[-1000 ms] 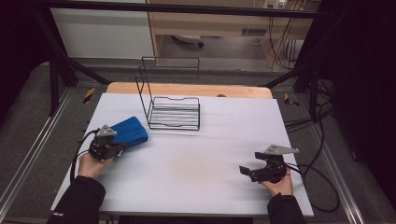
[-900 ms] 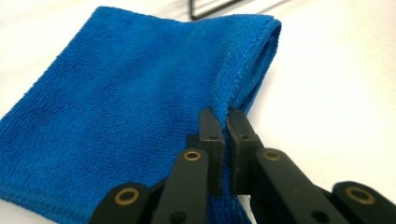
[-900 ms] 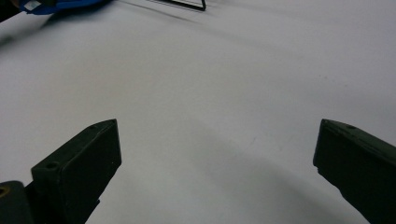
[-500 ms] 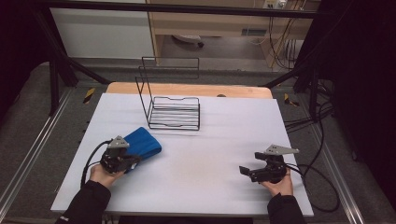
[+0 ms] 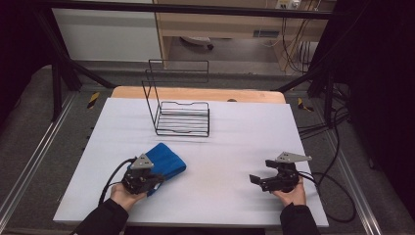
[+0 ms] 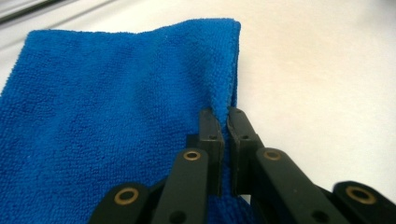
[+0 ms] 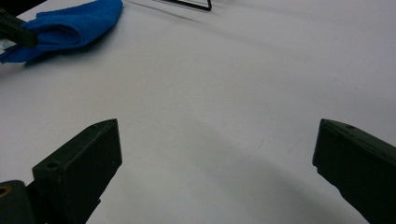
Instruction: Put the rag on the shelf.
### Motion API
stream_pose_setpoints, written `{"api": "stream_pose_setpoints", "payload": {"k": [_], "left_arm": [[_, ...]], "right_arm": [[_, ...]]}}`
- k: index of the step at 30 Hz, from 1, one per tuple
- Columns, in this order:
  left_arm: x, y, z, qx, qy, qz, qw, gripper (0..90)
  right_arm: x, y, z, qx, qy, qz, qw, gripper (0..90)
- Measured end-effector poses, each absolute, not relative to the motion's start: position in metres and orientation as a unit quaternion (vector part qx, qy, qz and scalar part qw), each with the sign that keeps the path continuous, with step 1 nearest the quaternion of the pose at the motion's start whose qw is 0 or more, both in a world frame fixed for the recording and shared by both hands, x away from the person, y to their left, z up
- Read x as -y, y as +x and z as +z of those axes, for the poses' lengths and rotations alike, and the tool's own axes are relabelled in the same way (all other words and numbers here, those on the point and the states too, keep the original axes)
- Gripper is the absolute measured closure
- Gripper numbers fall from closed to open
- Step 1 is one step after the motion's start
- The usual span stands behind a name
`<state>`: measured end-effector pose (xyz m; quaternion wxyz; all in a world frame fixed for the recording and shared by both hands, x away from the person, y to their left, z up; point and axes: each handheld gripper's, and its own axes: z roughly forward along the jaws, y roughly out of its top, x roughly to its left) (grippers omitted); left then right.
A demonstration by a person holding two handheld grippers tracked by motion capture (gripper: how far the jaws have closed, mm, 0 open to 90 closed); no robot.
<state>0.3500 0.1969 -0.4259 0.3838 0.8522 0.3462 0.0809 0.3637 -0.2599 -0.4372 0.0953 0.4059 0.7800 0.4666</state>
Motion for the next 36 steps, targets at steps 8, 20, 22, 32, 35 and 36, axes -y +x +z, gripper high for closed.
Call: {"api": "stream_pose_setpoints", "payload": {"k": [8, 20, 22, 32, 35, 36], "left_arm": [[-0.184, 0.344, -0.431, -0.335, 0.861, 0.07, 0.377, 84.1], [-0.207, 0.345, -0.415, -0.346, 0.84, 0.101, 0.405, 44.9], [-0.216, 0.348, -0.414, -0.36, 0.833, 0.107, 0.406, 36.2], [-0.253, 0.358, -0.414, -0.407, 0.807, 0.143, 0.404, 18.0], [-0.261, 0.359, -0.415, -0.412, 0.806, 0.151, 0.397, 15.9], [-0.263, 0.36, -0.416, -0.414, 0.805, 0.152, 0.396, 15.9]], "right_arm": [[0.254, 0.364, -0.436, -0.781, 0.405, 0.467, 0.09, 2.2], [0.21, 0.374, -0.424, -0.796, 0.376, 0.466, 0.085, 6.7], [0.191, 0.379, -0.42, -0.802, 0.37, 0.462, 0.078, 9.2], [0.111, 0.404, -0.417, -0.826, 0.344, 0.444, 0.056, 26.4], [0.088, 0.412, -0.422, -0.838, 0.334, 0.428, 0.047, 33.9], [0.088, 0.412, -0.422, -0.838, 0.334, 0.428, 0.047, 33.9]]}}
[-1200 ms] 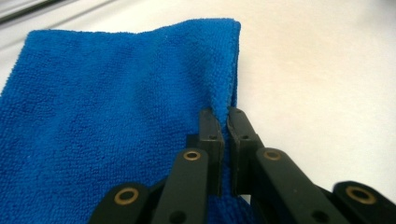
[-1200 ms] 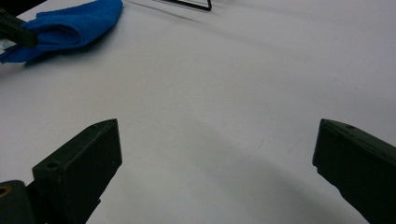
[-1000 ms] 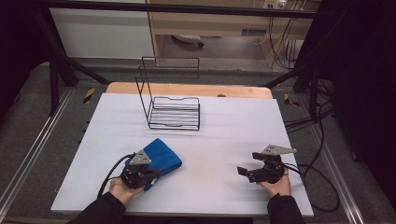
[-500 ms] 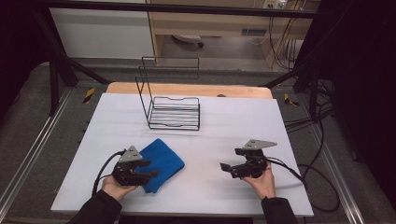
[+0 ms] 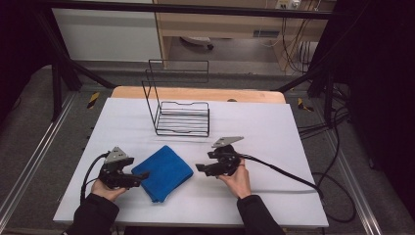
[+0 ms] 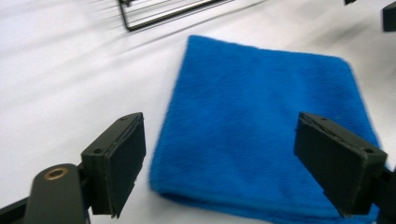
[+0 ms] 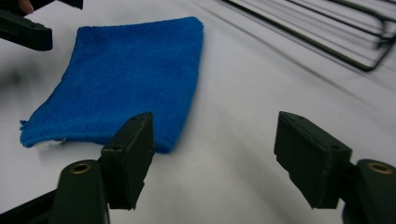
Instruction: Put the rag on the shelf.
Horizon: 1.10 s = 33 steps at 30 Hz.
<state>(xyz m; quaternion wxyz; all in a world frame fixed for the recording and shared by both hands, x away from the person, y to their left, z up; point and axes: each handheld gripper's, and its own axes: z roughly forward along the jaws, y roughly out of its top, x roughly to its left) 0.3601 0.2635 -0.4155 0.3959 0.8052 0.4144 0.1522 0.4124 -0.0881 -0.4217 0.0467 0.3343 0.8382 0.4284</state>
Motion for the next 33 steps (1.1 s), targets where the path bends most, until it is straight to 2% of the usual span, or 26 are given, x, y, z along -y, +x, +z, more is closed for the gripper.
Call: {"api": "stream_pose_setpoints", "payload": {"k": [2, 3, 5, 9, 14, 15, 17, 22, 33], "left_arm": [[-0.268, 0.361, -0.416, -0.421, 0.8, 0.156, 0.398, 15.5], [-0.271, 0.362, -0.416, -0.423, 0.799, 0.158, 0.398, 15.3], [-0.276, 0.363, -0.416, -0.426, 0.794, 0.161, 0.402, 15.2], [-0.283, 0.366, -0.417, -0.435, 0.788, 0.163, 0.404, 15.0], [-0.287, 0.368, -0.419, -0.445, 0.783, 0.164, 0.402, 15.0], [-0.288, 0.368, -0.419, -0.445, 0.783, 0.164, 0.402, 15.1], [-0.288, 0.369, -0.419, -0.447, 0.782, 0.163, 0.402, 15.1], [-0.288, 0.369, -0.42, -0.448, 0.782, 0.163, 0.401, 15.1], [-0.287, 0.369, -0.421, -0.449, 0.782, 0.159, 0.402, 15.1]], "right_arm": [[0.075, 0.418, -0.426, -0.844, 0.333, 0.419, 0.034, 39.1], [0.064, 0.422, -0.43, -0.846, 0.335, 0.414, 0.025, 45.4], [0.059, 0.423, -0.433, -0.848, 0.334, 0.412, 0.021, 47.3], [0.043, 0.43, -0.443, -0.857, 0.332, 0.394, 0.005, 57.2], [0.04, 0.429, -0.448, -0.863, 0.328, 0.383, -0.001, 64.0], [0.04, 0.427, -0.448, -0.864, 0.325, 0.385, -0.005, 69.2], [0.04, 0.427, -0.448, -0.865, 0.324, 0.383, -0.007, 71.1], [0.039, 0.421, -0.448, -0.861, 0.331, 0.386, -0.012, 84.5], [0.05, 0.395, -0.432, -0.84, 0.382, 0.384, 0.027, 87.3]]}}
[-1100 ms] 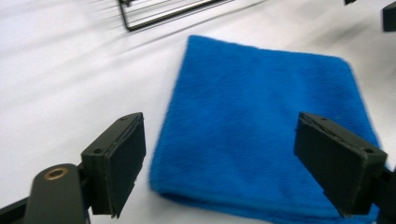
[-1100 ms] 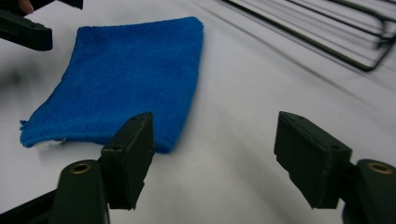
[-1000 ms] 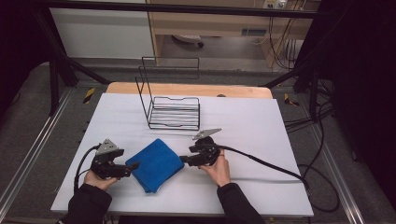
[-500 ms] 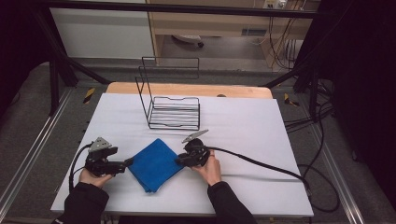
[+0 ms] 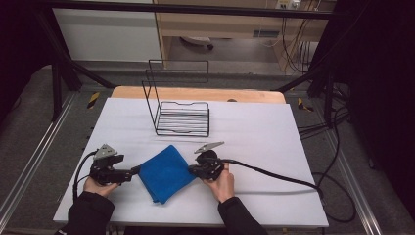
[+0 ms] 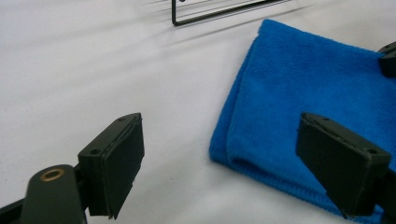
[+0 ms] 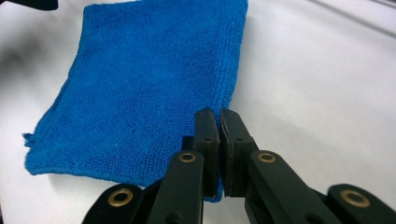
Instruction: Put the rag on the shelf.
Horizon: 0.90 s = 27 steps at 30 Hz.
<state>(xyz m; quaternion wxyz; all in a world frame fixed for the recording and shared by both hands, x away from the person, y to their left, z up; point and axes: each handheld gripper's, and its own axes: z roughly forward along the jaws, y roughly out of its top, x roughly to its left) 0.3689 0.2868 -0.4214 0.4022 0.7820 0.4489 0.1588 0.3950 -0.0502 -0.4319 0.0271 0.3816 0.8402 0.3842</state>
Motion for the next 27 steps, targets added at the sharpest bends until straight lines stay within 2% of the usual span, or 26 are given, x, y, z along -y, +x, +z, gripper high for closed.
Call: {"api": "stream_pose_setpoints", "payload": {"k": [10, 14, 15, 16, 17, 21, 27], "left_arm": [[-0.283, 0.368, -0.422, -0.443, 0.787, 0.157, 0.4, 15.1], [-0.282, 0.369, -0.423, -0.443, 0.788, 0.156, 0.399, 15.2], [-0.282, 0.369, -0.423, -0.444, 0.788, 0.155, 0.398, 15.1], [-0.281, 0.369, -0.423, -0.443, 0.788, 0.156, 0.398, 15.1], [-0.281, 0.369, -0.423, -0.442, 0.789, 0.156, 0.398, 15.1], [-0.28, 0.369, -0.423, -0.44, 0.79, 0.155, 0.398, 15.1], [-0.281, 0.369, -0.424, -0.44, 0.789, 0.154, 0.4, 15.1]], "right_arm": [[0.09, 0.358, -0.428, -0.816, 0.44, 0.373, 0.046, 86.9], [0.104, 0.348, -0.436, -0.812, 0.448, 0.371, 0.041, 81.0], [0.105, 0.348, -0.438, -0.816, 0.442, 0.37, 0.048, 76.6], [0.106, 0.349, -0.439, -0.818, 0.437, 0.37, 0.058, 71.5], [0.108, 0.357, -0.436, -0.82, 0.424, 0.38, 0.064, 62.0], [0.107, 0.386, -0.429, -0.811, 0.405, 0.417, 0.065, 50.7], [0.092, 0.425, -0.43, -0.817, 0.388, 0.422, 0.067, 51.5]]}}
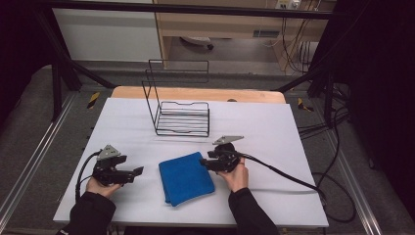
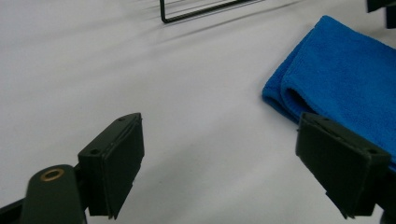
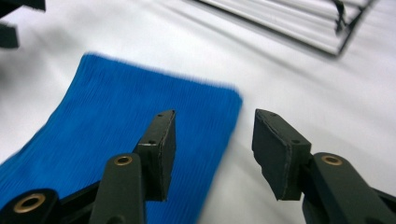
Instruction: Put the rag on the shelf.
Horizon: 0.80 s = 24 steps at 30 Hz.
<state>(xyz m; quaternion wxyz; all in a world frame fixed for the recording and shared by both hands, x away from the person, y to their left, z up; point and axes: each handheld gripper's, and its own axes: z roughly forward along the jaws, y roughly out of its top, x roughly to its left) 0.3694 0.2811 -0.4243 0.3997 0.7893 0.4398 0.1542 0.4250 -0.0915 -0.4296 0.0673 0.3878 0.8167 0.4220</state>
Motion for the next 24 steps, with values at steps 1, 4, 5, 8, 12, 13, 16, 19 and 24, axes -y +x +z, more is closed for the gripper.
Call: {"api": "stream_pose_setpoints", "payload": {"k": [1, 4, 5, 8, 12, 13, 16, 19, 24], "left_arm": [[-0.281, 0.37, -0.425, -0.439, 0.79, 0.155, 0.399, 15.1], [-0.281, 0.37, -0.425, -0.439, 0.791, 0.155, 0.398, 15.1], [-0.281, 0.37, -0.425, -0.437, 0.792, 0.156, 0.397, 15.1], [-0.279, 0.37, -0.425, -0.437, 0.792, 0.154, 0.398, 15.1], [-0.279, 0.37, -0.426, -0.435, 0.793, 0.154, 0.397, 15.1], [-0.279, 0.37, -0.426, -0.435, 0.793, 0.154, 0.397, 15.1], [-0.279, 0.37, -0.425, -0.435, 0.793, 0.154, 0.398, 15.1], [-0.278, 0.37, -0.426, -0.434, 0.793, 0.153, 0.398, 15.1], [-0.276, 0.37, -0.424, -0.432, 0.793, 0.152, 0.4, 15.1]], "right_arm": [[0.087, 0.431, -0.431, -0.818, 0.388, 0.419, 0.067, 52.4], [0.077, 0.446, -0.437, -0.826, 0.386, 0.407, 0.063, 57.6], [0.075, 0.449, -0.439, -0.828, 0.385, 0.402, 0.062, 59.1], [0.072, 0.454, -0.447, -0.831, 0.386, 0.396, 0.055, 67.4], [0.071, 0.453, -0.449, -0.83, 0.391, 0.394, 0.053, 82.8], [0.072, 0.452, -0.448, -0.829, 0.394, 0.393, 0.057, 86.5], [0.073, 0.45, -0.445, -0.823, 0.409, 0.39, 0.062, 87.5], [0.077, 0.446, -0.439, -0.815, 0.423, 0.388, 0.078, 87.6], [0.082, 0.44, -0.437, -0.818, 0.43, 0.364, 0.114, 86.8]]}}
